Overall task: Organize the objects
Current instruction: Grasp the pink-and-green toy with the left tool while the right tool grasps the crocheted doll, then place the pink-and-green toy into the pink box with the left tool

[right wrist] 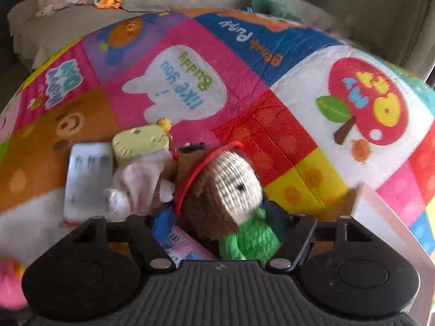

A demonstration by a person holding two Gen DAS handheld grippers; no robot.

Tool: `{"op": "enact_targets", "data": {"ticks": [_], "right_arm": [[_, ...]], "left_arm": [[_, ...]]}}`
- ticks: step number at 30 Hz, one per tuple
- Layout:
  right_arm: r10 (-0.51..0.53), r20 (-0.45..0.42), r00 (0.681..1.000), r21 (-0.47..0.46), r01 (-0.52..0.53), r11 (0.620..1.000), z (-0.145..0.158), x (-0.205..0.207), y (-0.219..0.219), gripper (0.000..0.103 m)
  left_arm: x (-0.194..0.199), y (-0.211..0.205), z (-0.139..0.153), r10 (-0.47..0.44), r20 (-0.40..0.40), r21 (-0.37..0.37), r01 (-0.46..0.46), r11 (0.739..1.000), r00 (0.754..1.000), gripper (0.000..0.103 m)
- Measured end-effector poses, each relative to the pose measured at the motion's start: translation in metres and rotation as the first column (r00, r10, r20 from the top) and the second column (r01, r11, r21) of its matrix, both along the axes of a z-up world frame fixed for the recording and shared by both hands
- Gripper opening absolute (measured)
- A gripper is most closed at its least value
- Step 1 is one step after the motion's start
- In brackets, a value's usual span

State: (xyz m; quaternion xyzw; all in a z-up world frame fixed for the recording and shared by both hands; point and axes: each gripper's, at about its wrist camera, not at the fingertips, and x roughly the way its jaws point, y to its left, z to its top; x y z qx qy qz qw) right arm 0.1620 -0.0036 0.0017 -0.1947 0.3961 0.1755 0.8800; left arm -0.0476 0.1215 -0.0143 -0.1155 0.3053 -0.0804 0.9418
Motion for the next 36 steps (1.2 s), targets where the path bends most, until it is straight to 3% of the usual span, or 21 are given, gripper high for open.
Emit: {"op": "enact_targets", "data": {"ticks": [3,6,11,16,20,22,26,28,32,36], "right_arm": [[-0.021,-0.025,0.999,0.055,0.023,0.998,0.009,0.004,-0.003,0.061],[-0.018,0.026,0.999,0.138,0.014,0.99,0.034,-0.017,-0.019,0.061],[-0.014,0.125,0.992,0.29,-0.023,0.957,0.093,-0.088,-0.058,0.061],[-0.015,0.157,0.987,0.347,-0.041,0.937,0.124,-0.17,-0.101,0.061],[-0.106,0.086,0.991,0.356,0.069,0.932,0.103,-0.216,-0.147,0.061],[-0.187,0.057,0.981,0.354,0.155,0.922,0.082,-0.236,-0.171,0.061],[-0.308,0.02,0.951,0.364,0.28,0.888,0.042,-0.266,-0.209,0.061],[-0.328,0.007,0.945,0.405,0.297,0.865,0.03,-0.274,-0.222,0.061],[-0.328,0.068,0.942,0.477,0.257,0.84,0.026,-0.283,-0.23,0.062],[-0.336,0.06,0.94,0.553,0.249,0.795,0.018,-0.281,-0.235,0.062]], "left_arm": [[-0.001,0.001,-0.001,0.002,0.001,-0.014,-0.002,1.0,1.0,0.039],[-0.001,0.003,-0.001,0.004,0.0,-0.028,-0.004,1.0,1.0,0.039],[-0.001,0.005,-0.002,0.008,-0.002,-0.039,-0.008,0.999,1.0,0.039],[-0.001,0.004,-0.001,0.007,-0.003,-0.031,-0.007,0.999,1.0,0.039],[-0.002,-0.002,0.004,-0.013,-0.016,-0.035,0.013,0.999,1.0,0.038],[-0.001,-0.013,0.012,-0.092,-0.019,-0.077,0.09,0.993,0.996,0.038],[0.007,-0.052,0.042,-0.229,0.026,-0.064,0.23,0.971,0.973,0.038],[0.02,-0.074,0.061,-0.295,0.039,-0.097,0.298,0.95,0.955,0.038],[0.057,-0.139,0.091,-0.412,0.069,-0.097,0.417,0.904,0.909,0.039],[0.126,-0.201,0.094,-0.427,0.0,-0.169,0.42,0.891,0.904,0.04]]}}
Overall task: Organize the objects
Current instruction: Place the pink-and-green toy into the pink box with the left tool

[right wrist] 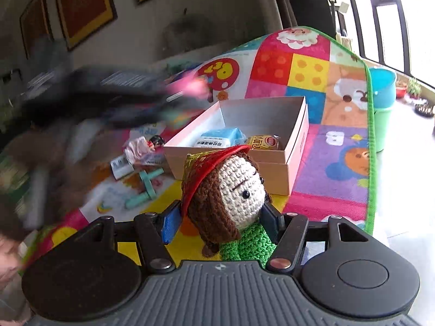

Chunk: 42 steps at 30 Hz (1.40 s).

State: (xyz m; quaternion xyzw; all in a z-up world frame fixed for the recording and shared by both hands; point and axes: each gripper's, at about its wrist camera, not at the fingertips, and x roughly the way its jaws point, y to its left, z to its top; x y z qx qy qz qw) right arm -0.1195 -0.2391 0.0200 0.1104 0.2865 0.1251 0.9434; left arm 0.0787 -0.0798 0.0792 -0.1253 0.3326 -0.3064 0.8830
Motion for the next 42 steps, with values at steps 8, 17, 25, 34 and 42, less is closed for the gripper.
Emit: {"op": "enact_targets", "data": {"ticks": [8,17,25,34,42], "right_arm": [[0.022,0.055,0.998,0.034,-0.024,0.999,-0.009,-0.013,-0.013,0.062],[0.024,0.066,0.998,0.043,-0.027,0.999,-0.017,-0.005,-0.012,0.062],[0.035,0.053,0.998,0.007,-0.036,0.999,-0.017,-0.002,-0.003,0.063],[0.049,0.064,0.997,-0.007,-0.049,0.999,-0.018,-0.002,-0.003,0.063],[0.07,0.069,0.995,-0.033,-0.068,0.997,-0.021,-0.002,0.005,0.063]], "left_arm": [[0.059,-0.049,-0.055,0.132,-0.173,0.262,-0.084,0.961,0.976,0.042],[0.009,-0.019,-0.016,0.096,0.014,0.207,-0.097,0.974,0.995,0.042],[0.035,-0.018,-0.027,0.057,-0.214,0.051,-0.047,0.998,0.975,0.041],[0.037,-0.035,-0.031,0.066,-0.125,0.216,-0.038,0.976,0.99,0.041],[-0.004,-0.057,-0.022,-0.13,0.198,0.481,0.019,0.877,0.972,0.042]]}}
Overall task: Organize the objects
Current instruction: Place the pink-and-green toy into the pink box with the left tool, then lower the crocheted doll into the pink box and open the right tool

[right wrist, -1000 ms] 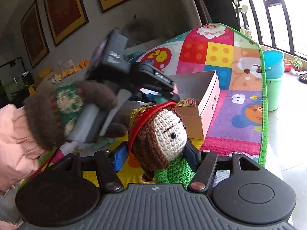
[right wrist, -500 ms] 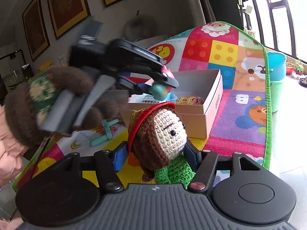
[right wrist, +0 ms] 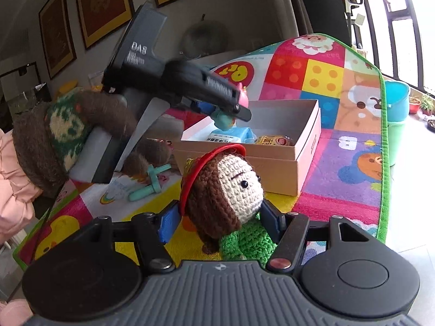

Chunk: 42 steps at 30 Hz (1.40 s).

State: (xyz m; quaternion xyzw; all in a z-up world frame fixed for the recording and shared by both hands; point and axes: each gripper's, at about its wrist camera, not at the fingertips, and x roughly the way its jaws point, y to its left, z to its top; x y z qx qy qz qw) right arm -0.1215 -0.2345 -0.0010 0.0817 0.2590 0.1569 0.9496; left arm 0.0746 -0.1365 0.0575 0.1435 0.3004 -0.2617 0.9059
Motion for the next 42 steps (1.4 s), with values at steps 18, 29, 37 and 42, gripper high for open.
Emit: {"op": "enact_targets", "data": {"ticks": [18,29,37,42], "right_arm": [[0.061,0.038,0.997,-0.171,-0.054,0.984,-0.009,-0.005,0.026,0.064],[0.081,0.281,0.956,-0.4,0.04,0.916,0.097,0.044,0.025,0.061],[0.082,0.141,0.987,-0.507,0.001,0.862,0.102,0.186,0.069,0.088],[0.05,0.097,0.994,-0.317,-0.017,0.948,0.11,0.166,0.042,0.093]], "left_arm": [[-0.026,0.079,0.014,0.145,-0.022,-0.378,-0.143,0.915,0.989,0.044],[-0.099,0.163,-0.022,0.211,-0.098,-0.371,-0.232,0.899,0.973,0.044],[-0.12,0.203,-0.04,0.298,-0.112,-0.336,-0.318,0.886,0.948,0.044],[-0.119,0.225,-0.047,0.308,-0.129,-0.365,-0.334,0.869,0.943,0.043]]}}
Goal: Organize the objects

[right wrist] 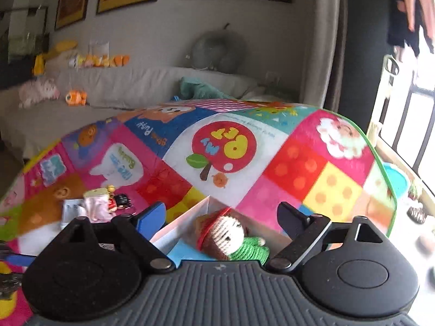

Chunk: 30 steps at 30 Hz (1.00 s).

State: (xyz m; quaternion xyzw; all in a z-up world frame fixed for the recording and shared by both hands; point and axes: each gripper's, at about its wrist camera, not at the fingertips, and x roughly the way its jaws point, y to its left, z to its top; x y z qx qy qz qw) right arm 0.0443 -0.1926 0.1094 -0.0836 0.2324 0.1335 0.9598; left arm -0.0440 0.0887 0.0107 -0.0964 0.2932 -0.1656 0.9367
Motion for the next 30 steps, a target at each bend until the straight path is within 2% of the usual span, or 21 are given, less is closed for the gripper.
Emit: {"op": "enact_targets", "data": {"ticks": [5,9,13,16,18,20,22,24,27,30], "right_arm": [[0.034,-0.016,0.999,-0.033,-0.034,0.999,-0.019,-0.043,0.011,0.097],[0.099,-0.07,0.993,0.032,-0.097,0.995,-0.053,-0.082,0.024,0.1],[0.032,-0.109,0.994,0.045,-0.027,0.999,-0.095,-0.099,0.036,0.1],[0.0,-0.172,0.985,0.09,0.015,0.996,-0.118,-0.105,0.035,0.1],[-0.001,-0.206,0.978,0.135,0.029,0.99,-0.127,-0.106,0.03,0.1],[-0.009,-0.224,0.974,0.153,0.044,0.987,-0.135,-0.106,0.028,0.1],[-0.019,-0.248,0.969,0.166,0.062,0.984,-0.139,-0.104,0.026,0.1],[-0.021,-0.239,0.971,0.193,0.069,0.979,-0.138,-0.106,0.021,0.103],[-0.027,-0.244,0.969,0.232,0.085,0.969,-0.137,-0.105,0.013,0.103],[-0.034,-0.255,0.966,0.264,0.104,0.959,-0.137,-0.105,0.008,0.103]], "left_arm": [[0.008,-0.013,-0.003,-0.029,0.002,-0.021,0.029,0.999,1.0,0.043],[0.021,-0.03,0.0,-0.001,-0.002,-0.016,0.001,1.0,1.0,0.043],[0.045,-0.044,0.009,0.036,0.01,0.017,-0.036,0.999,0.999,0.043],[0.069,-0.046,0.025,0.014,0.058,0.058,-0.018,0.998,0.998,0.043],[0.095,-0.044,0.032,-0.025,0.06,0.049,0.022,0.999,0.998,0.043],[0.126,-0.042,0.033,-0.048,0.026,0.05,0.046,0.998,0.999,0.043],[0.156,-0.042,0.026,-0.028,-0.014,0.075,0.029,0.997,0.999,0.042],[0.175,-0.044,0.016,-0.045,-0.052,0.098,0.05,0.994,0.998,0.042],[0.183,-0.049,-0.002,-0.077,-0.119,0.136,0.093,0.986,0.99,0.039],[0.166,-0.04,-0.006,-0.105,-0.152,0.125,0.124,0.984,0.983,0.038]]}}
